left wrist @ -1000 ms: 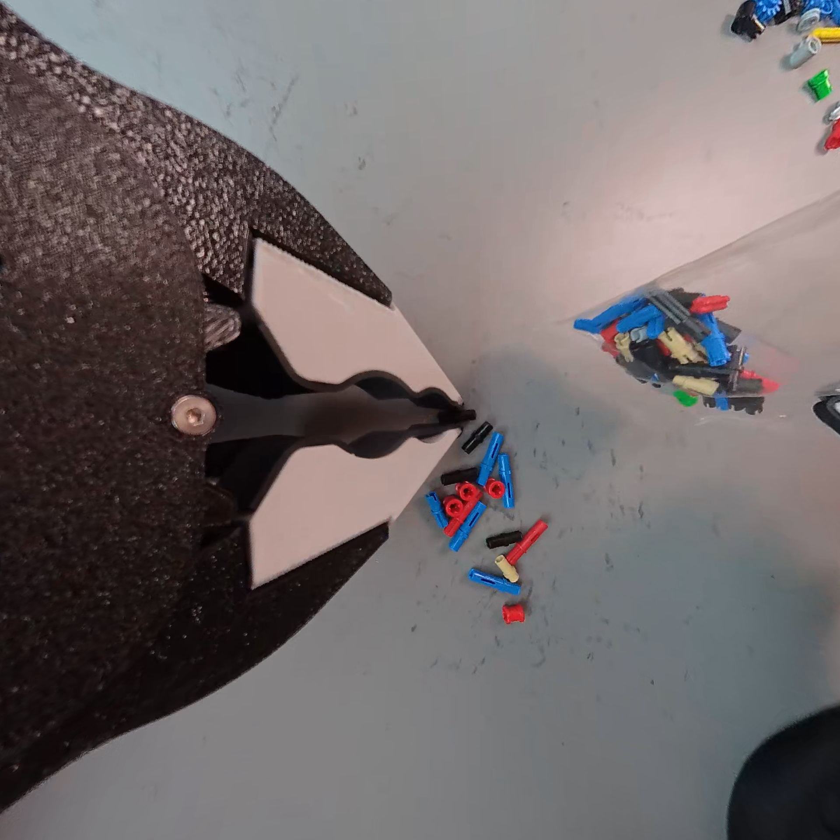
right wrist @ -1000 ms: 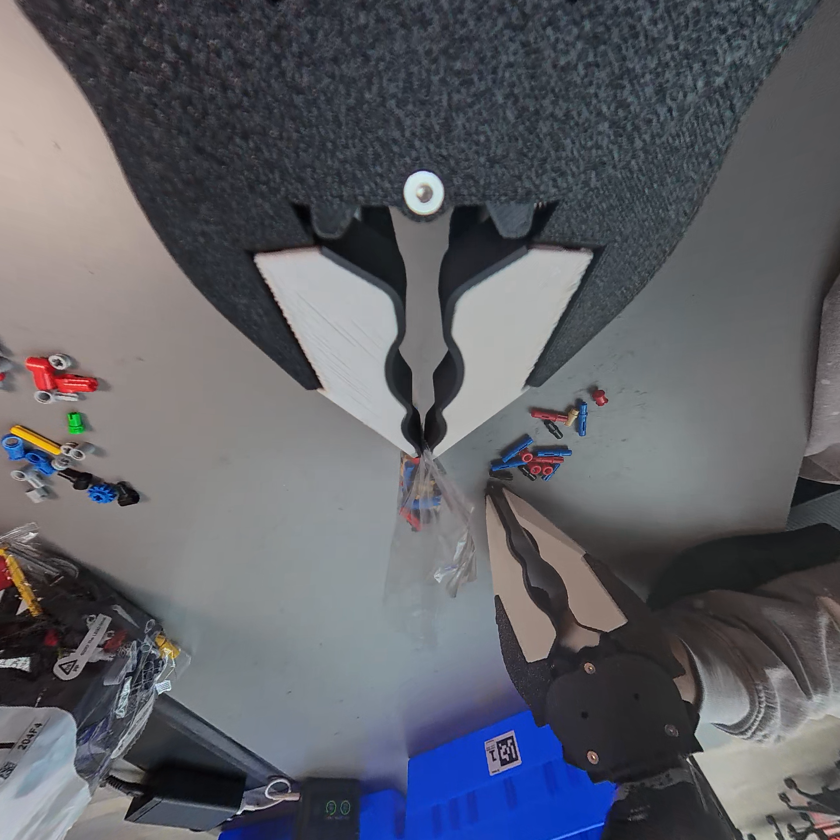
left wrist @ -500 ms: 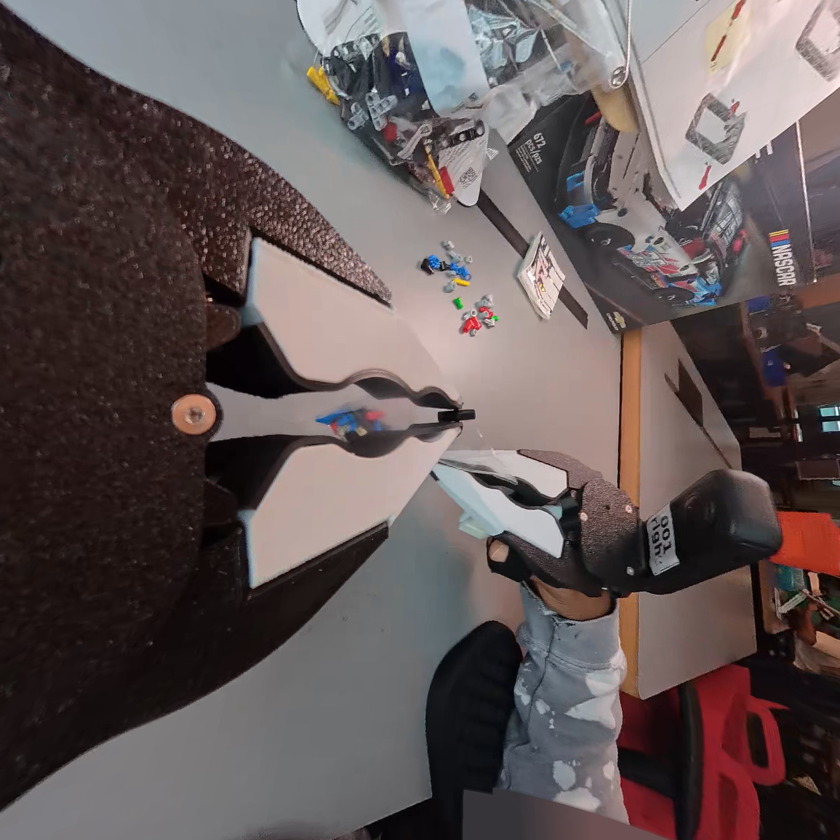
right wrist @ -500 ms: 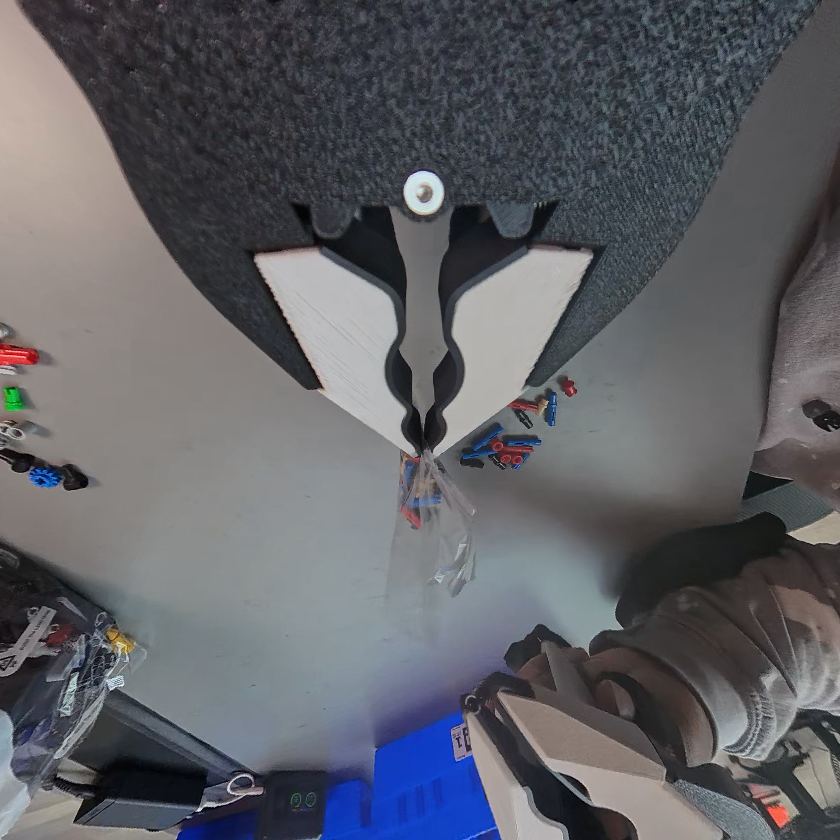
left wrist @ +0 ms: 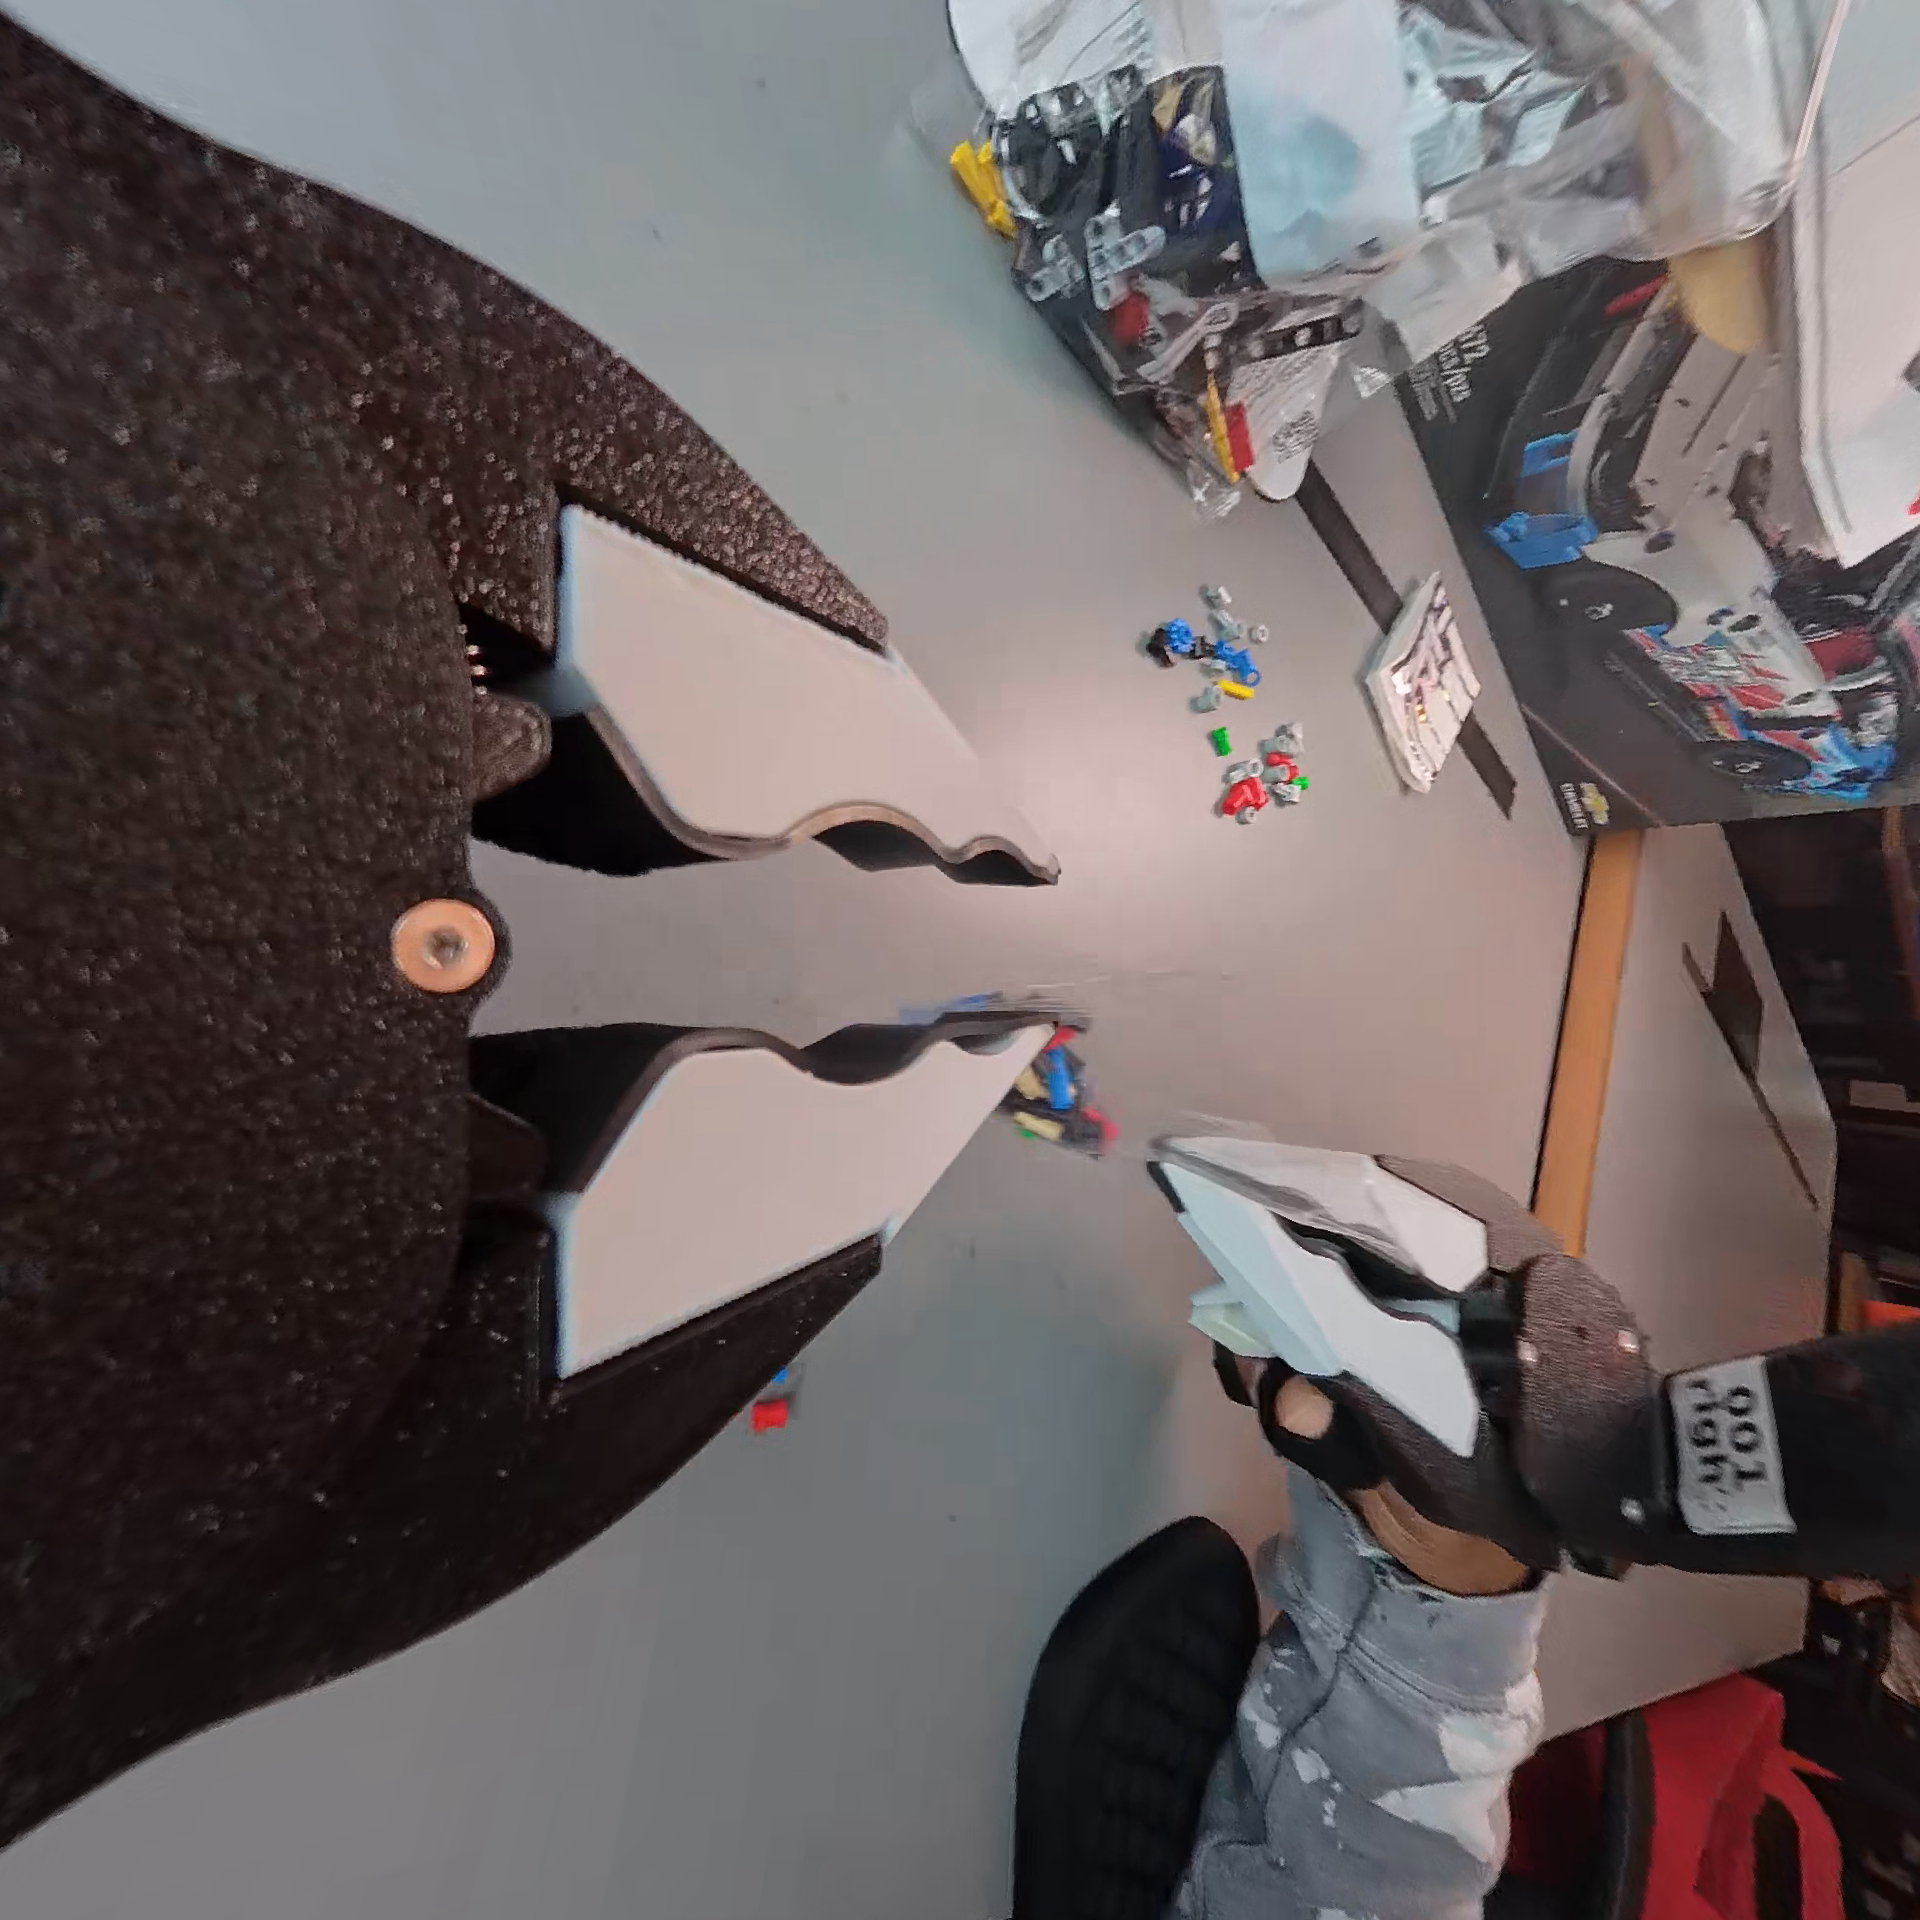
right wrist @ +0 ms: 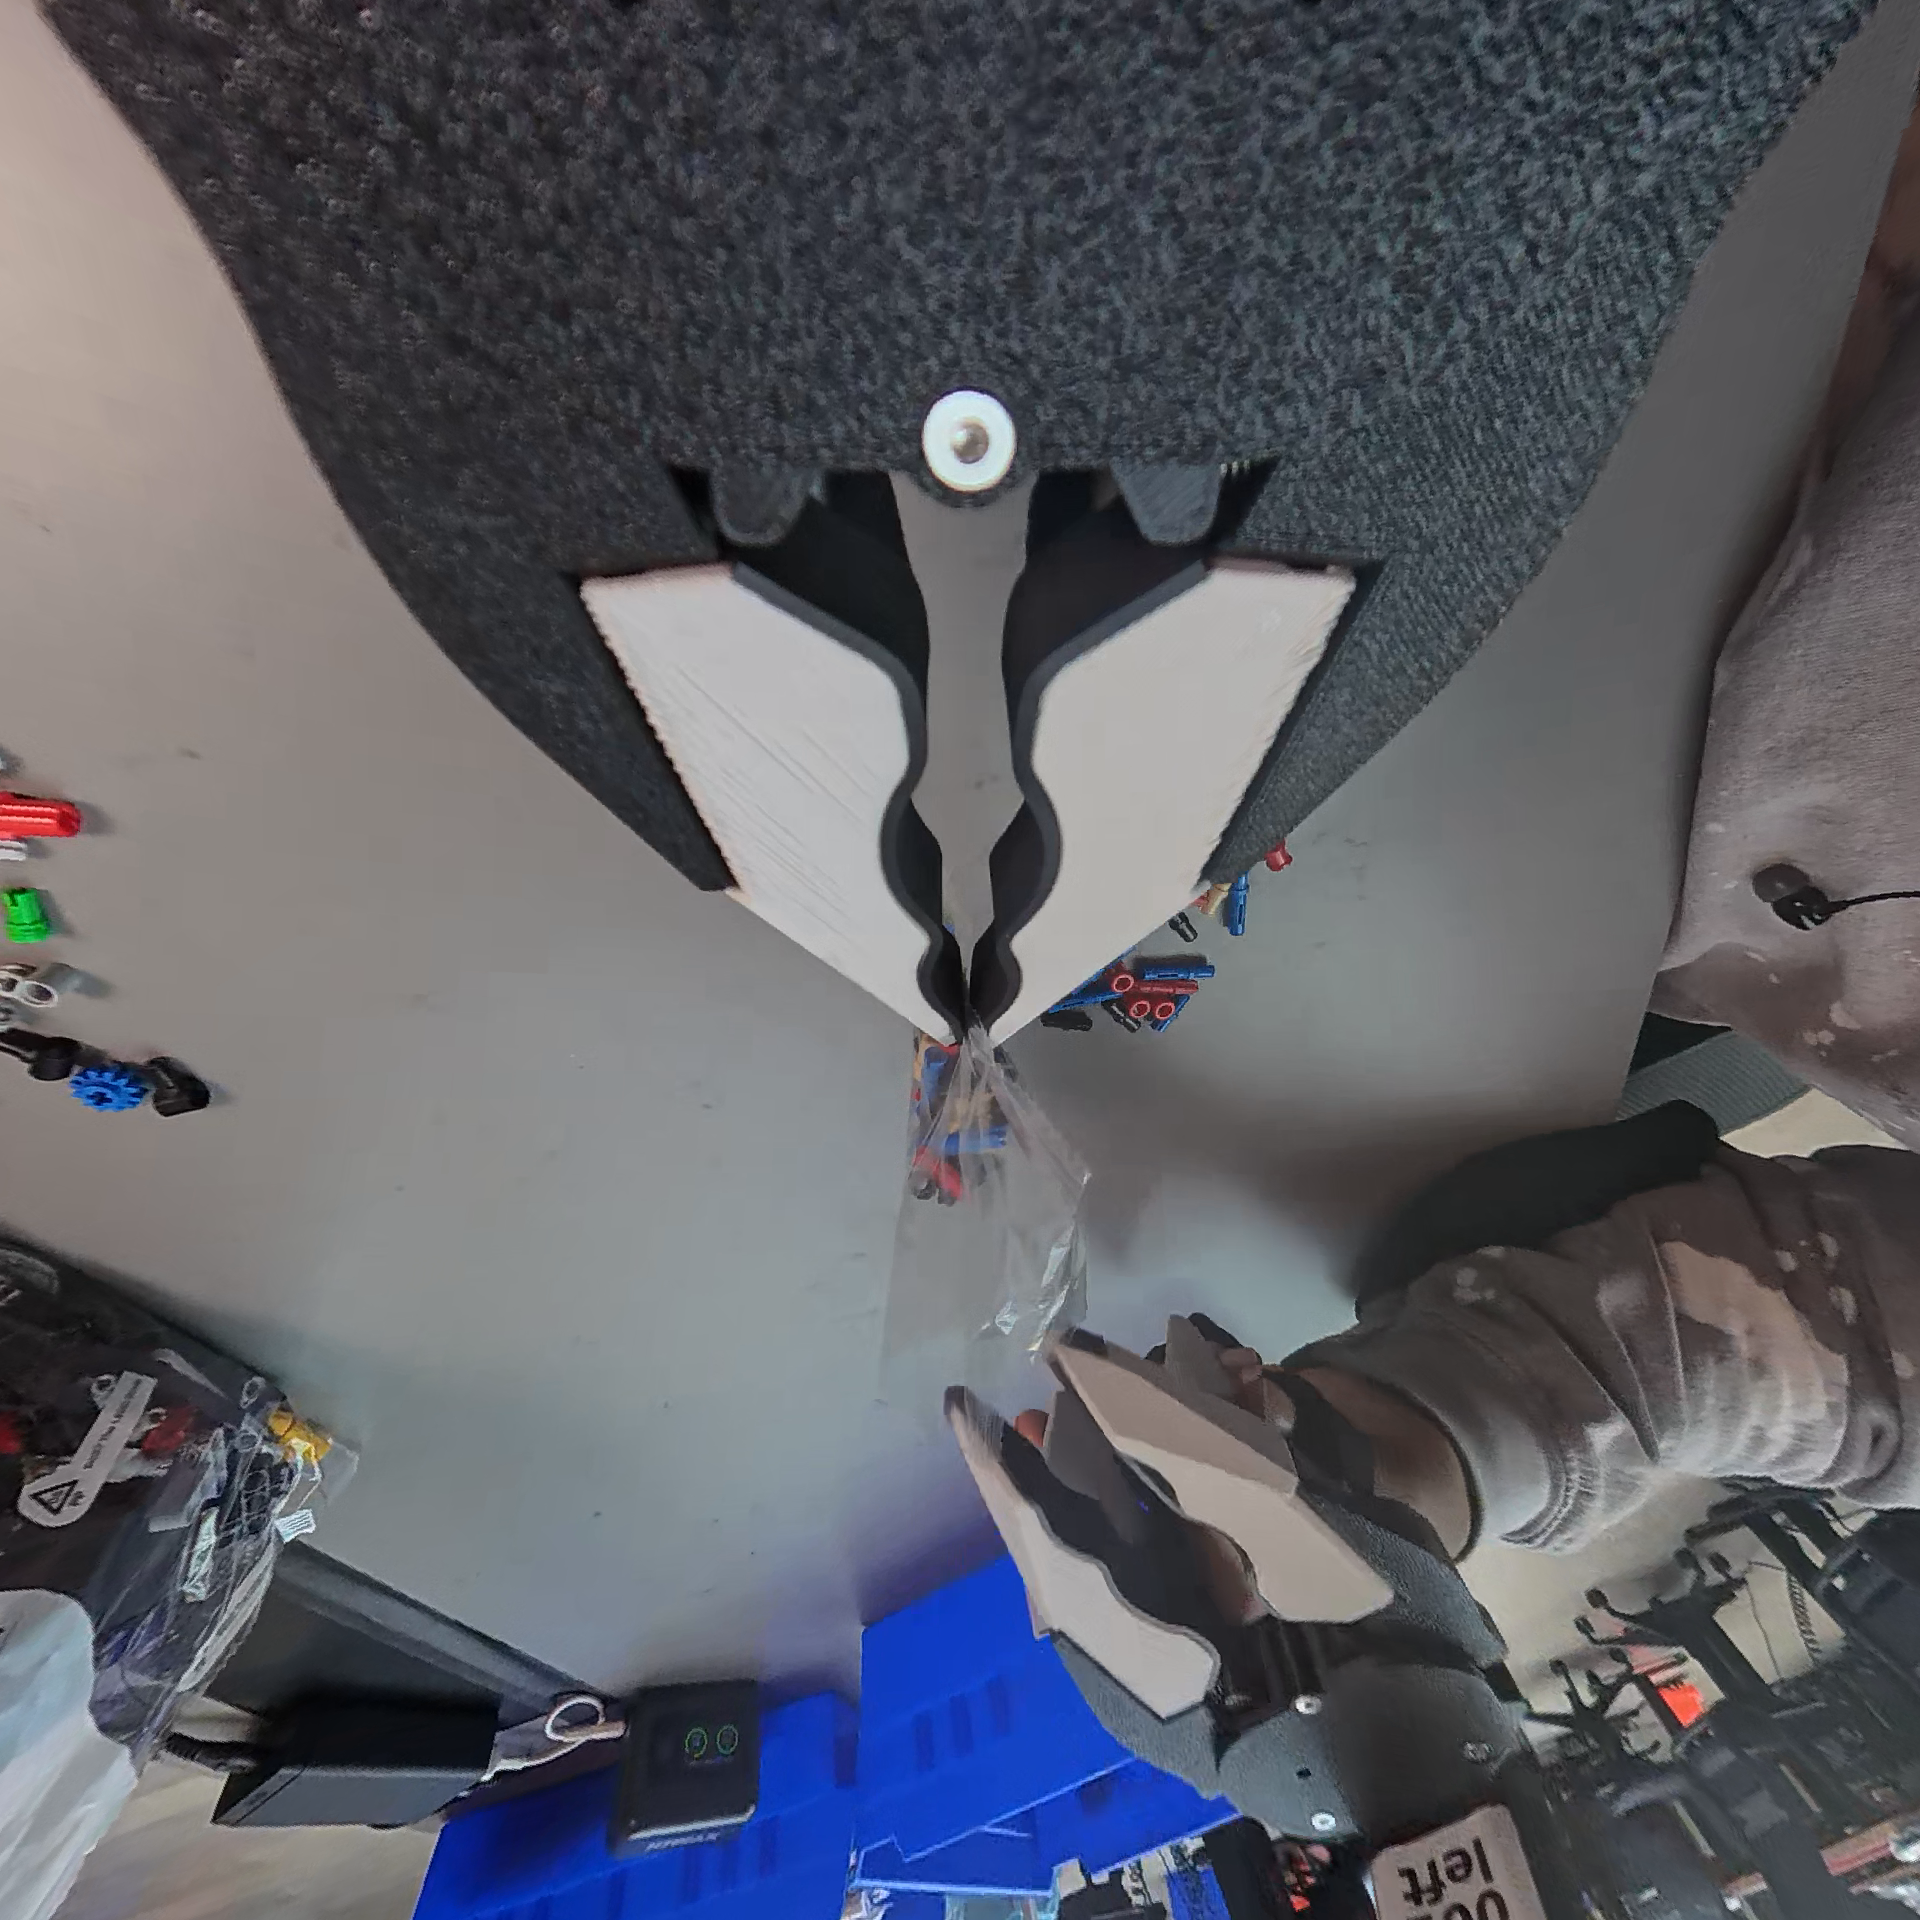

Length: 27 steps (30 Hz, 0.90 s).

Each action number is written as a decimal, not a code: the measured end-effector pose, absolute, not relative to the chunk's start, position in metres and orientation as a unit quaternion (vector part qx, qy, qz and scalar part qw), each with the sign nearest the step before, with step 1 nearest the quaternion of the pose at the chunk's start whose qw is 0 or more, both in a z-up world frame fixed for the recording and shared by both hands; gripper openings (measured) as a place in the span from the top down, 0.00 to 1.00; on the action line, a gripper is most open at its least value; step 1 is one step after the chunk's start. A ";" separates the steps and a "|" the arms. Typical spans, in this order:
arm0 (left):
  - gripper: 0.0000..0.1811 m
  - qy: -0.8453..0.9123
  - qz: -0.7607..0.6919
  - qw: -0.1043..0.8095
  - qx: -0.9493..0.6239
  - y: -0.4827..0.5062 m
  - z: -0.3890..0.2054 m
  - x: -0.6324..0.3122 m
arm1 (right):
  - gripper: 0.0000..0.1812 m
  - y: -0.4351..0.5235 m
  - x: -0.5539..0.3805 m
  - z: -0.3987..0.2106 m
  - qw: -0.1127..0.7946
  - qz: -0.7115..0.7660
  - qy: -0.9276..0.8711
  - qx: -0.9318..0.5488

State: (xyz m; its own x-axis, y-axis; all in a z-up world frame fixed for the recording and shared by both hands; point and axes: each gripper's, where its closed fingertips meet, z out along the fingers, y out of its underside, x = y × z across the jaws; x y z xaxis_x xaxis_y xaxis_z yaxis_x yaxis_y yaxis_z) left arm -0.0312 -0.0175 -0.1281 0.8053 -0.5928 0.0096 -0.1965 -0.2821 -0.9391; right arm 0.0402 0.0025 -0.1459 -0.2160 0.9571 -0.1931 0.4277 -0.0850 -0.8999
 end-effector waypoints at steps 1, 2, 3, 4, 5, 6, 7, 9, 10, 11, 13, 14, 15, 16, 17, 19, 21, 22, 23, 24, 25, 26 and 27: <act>0.87 0.254 -0.184 0.529 -0.789 -0.019 -0.137 -0.033 | 1.00 0.003 0.040 -0.144 0.277 0.483 -0.612 -0.562; 0.87 0.254 -0.184 0.518 -0.796 -0.020 -0.143 -0.035 | 1.00 0.004 0.041 -0.142 0.276 0.489 -0.607 -0.562; 0.87 0.255 -0.188 0.509 -0.801 -0.021 -0.148 -0.035 | 1.00 0.004 0.041 -0.140 0.275 0.495 -0.602 -0.562; 0.87 0.256 -0.193 0.501 -0.804 -0.022 -0.151 -0.033 | 1.00 0.005 0.041 -0.138 0.274 0.501 -0.599 -0.562; 0.87 0.258 -0.198 0.498 -0.804 -0.022 -0.153 -0.031 | 1.00 0.005 0.042 -0.137 0.273 0.505 -0.596 -0.562; 0.87 0.260 -0.201 0.497 -0.803 -0.022 -0.153 -0.029 | 1.00 0.005 0.042 -0.135 0.272 0.510 -0.593 -0.561; 0.87 0.263 -0.203 0.495 -0.803 -0.023 -0.154 -0.027 | 1.00 0.005 0.043 -0.134 0.272 0.513 -0.591 -0.560; 0.89 0.269 -0.203 0.494 -0.802 -0.023 -0.155 -0.024 | 1.00 0.005 0.043 -0.132 0.271 0.517 -0.589 -0.559; 0.89 0.272 -0.205 0.494 -0.800 -0.024 -0.155 -0.022 | 1.00 0.005 0.044 -0.131 0.271 0.519 -0.588 -0.558; 0.90 0.274 -0.210 0.495 -0.797 -0.024 -0.154 -0.019 | 1.00 0.005 0.044 -0.130 0.270 0.521 -0.587 -0.558; 0.90 0.276 -0.217 0.501 -0.791 -0.025 -0.150 -0.015 | 1.00 0.004 0.044 -0.127 0.269 0.526 -0.585 -0.556; 0.90 0.276 -0.219 0.504 -0.789 -0.024 -0.148 -0.014 | 1.00 0.004 0.044 -0.126 0.269 0.528 -0.584 -0.555; 0.90 0.276 -0.218 0.508 -0.786 -0.024 -0.146 -0.014 | 1.00 0.003 0.044 -0.124 0.269 0.532 -0.583 -0.553; 0.91 0.277 -0.218 0.512 -0.784 -0.024 -0.144 -0.014 | 1.00 0.002 0.044 -0.123 0.268 0.535 -0.581 -0.551; 0.93 0.278 -0.219 0.516 -0.780 -0.025 -0.141 -0.014 | 1.00 0.002 0.044 -0.121 0.267 0.539 -0.580 -0.550; 0.93 0.277 -0.228 0.528 -0.770 -0.026 -0.132 -0.016 | 1.00 0.000 0.044 -0.114 0.266 0.547 -0.577 -0.546; 0.91 0.257 -0.240 0.554 -0.754 -0.027 -0.114 -0.026 | 1.00 -0.002 0.043 -0.103 0.263 0.559 -0.574 -0.538; 0.91 0.242 -0.242 0.569 -0.747 -0.026 -0.104 -0.035 | 1.00 -0.004 0.042 -0.095 0.259 0.565 -0.573 -0.533; 0.91 0.223 -0.239 0.585 -0.743 -0.025 -0.095 -0.046 | 1.00 -0.007 0.041 -0.087 0.256 0.572 -0.573 -0.528; 0.91 0.202 -0.230 0.599 -0.740 -0.023 -0.087 -0.059 | 1.00 -0.010 0.039 -0.077 0.254 0.579 -0.574 -0.520; 0.91 0.181 -0.219 0.612 -0.738 -0.022 -0.082 -0.073 | 1.00 -0.015 0.038 -0.066 0.251 0.589 -0.575 -0.510; 0.91 0.159 -0.208 0.623 -0.737 -0.020 -0.078 -0.087 | 1.00 -0.020 0.035 -0.055 0.248 0.598 -0.577 -0.499; 0.90 0.138 -0.197 0.631 -0.737 -0.019 -0.075 -0.100 | 1.00 -0.024 0.032 -0.044 0.245 0.605 -0.580 -0.488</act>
State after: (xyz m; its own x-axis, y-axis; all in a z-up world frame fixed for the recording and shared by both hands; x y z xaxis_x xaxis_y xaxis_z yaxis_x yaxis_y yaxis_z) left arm -0.0998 -0.0193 -0.0751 0.8844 -0.4523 0.1153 0.0442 -0.1648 -0.9853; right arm 0.0319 -0.0243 -0.0437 -0.4038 0.8623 -0.3056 0.2686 -0.2076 -0.9406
